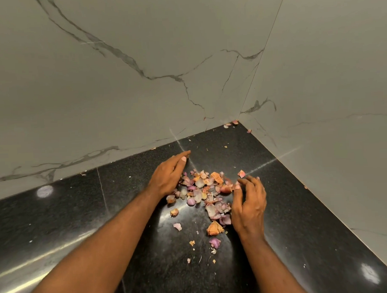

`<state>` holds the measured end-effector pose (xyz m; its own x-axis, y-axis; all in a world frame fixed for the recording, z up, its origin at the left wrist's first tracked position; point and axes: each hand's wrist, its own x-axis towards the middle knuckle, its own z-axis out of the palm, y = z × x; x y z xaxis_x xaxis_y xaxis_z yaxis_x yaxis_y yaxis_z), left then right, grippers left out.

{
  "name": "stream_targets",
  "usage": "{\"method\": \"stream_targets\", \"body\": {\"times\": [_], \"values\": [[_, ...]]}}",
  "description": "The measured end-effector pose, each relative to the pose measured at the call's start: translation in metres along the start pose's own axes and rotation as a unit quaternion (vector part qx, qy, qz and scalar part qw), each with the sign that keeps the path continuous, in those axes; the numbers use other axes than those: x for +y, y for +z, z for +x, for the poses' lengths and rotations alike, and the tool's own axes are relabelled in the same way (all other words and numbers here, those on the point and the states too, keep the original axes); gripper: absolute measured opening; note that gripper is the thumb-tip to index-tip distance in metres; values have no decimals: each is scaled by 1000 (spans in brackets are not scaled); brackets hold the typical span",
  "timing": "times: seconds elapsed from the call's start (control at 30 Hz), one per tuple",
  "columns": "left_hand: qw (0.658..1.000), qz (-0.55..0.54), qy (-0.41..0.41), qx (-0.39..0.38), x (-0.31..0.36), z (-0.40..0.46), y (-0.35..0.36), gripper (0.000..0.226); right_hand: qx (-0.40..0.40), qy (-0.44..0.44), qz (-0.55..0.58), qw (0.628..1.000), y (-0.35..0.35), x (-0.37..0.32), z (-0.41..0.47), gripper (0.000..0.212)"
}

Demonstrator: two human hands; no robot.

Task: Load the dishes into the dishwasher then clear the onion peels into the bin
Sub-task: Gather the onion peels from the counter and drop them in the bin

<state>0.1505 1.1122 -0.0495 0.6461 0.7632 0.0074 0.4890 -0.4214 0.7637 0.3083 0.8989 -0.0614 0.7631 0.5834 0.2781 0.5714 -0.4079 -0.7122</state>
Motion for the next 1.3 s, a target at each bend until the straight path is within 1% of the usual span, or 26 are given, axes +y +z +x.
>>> {"method": "stream_targets", "body": {"times": [0.07,0.13,0.17,0.2,0.27,0.33,0.4,0.5,0.6,0.67,0.7,0.73,0.77,0.8,0.87,0.9,0.93,0.97,1.0,1.03,1.1,1.17,1.2,1.23,1.27,1.3], "values": [[999,44,-3,-30,1,-12,3,62,-44,34,-3,998,-3,-6,-1,46],[992,104,33,-65,6,-21,6,68,-88,62,22,994,-8,-14,15,58],[988,123,58,-74,7,-26,6,73,-107,68,14,992,-9,-14,29,62],[985,130,78,-78,7,-31,6,75,-130,63,-23,989,-11,-10,46,67],[986,105,91,-87,3,-41,3,65,-188,49,-130,972,-11,0,79,81],[993,25,83,-82,-2,-49,-1,54,-230,41,-199,952,-5,5,92,91],[993,-66,86,-53,-5,-49,-5,50,-242,-7,-205,948,7,-1,85,87],[982,-163,92,10,-5,-46,-4,41,-268,-85,-151,948,19,-24,50,78],[976,-187,96,62,-6,-48,-3,41,-321,-89,-59,941,16,-46,7,66],[975,-184,95,76,-9,-47,-3,44,-360,-80,28,929,7,-55,-12,53],[976,-182,90,75,-9,-46,-3,45,-368,-72,81,924,0,-58,-15,48],[978,-178,85,72,-9,-45,-3,47,-351,-63,117,927,-7,-60,-14,44],[979,-171,82,72,-8,-44,-4,48,-310,-59,132,940,-14,-61,-11,43],[980,-165,81,72,-8,-43,-4,49,-255,-54,123,958,-19,-57,-6,43],[981,-165,77,73,-7,-43,-5,50,-159,-41,49,985,-26,-40,9,53],[981,-165,74,72,-6,-43,-4,51,-137,-30,-20,990,-28,-28,16,63],[981,-163,72,71,-6,-43,-4,52,-139,-12,-104,985,-28,-16,19,73],[982,-161,70,69,-6,-43,-4,53,-155,5,-184,971,-27,-6,19,82],[982,-159,70,68,-6,-42,-4,54,-173,12,-240,955,-23,0,16,88],[982,-160,72,69,-6,-41,-5,55,-188,4,-260,947,-20,1,10,90],[980,-166,76,73,-6,-40,-6,56,-213,-30,-221,951,-11,-8,-8,86],[980,-171,75,73,-7,-39,-6,56,-259,-56,-133,955,-6,-27,-29,75],[980,-172,74,74,-8,-39,-6,55,-286,-58,-69,954,-5,-36,-39,68],[979,-173,74,77,-10,-40,-5,54,-305,-42,21,951,-7,-44,-47,61],[978,-174,74,82,-10,-41,-4,54,-302,-16,110,947,-11,-50,-53,55],[978,-176,74,85,-11,-41,-4,54,-269,-3,158,950,-15,-51,-56,52]]}}
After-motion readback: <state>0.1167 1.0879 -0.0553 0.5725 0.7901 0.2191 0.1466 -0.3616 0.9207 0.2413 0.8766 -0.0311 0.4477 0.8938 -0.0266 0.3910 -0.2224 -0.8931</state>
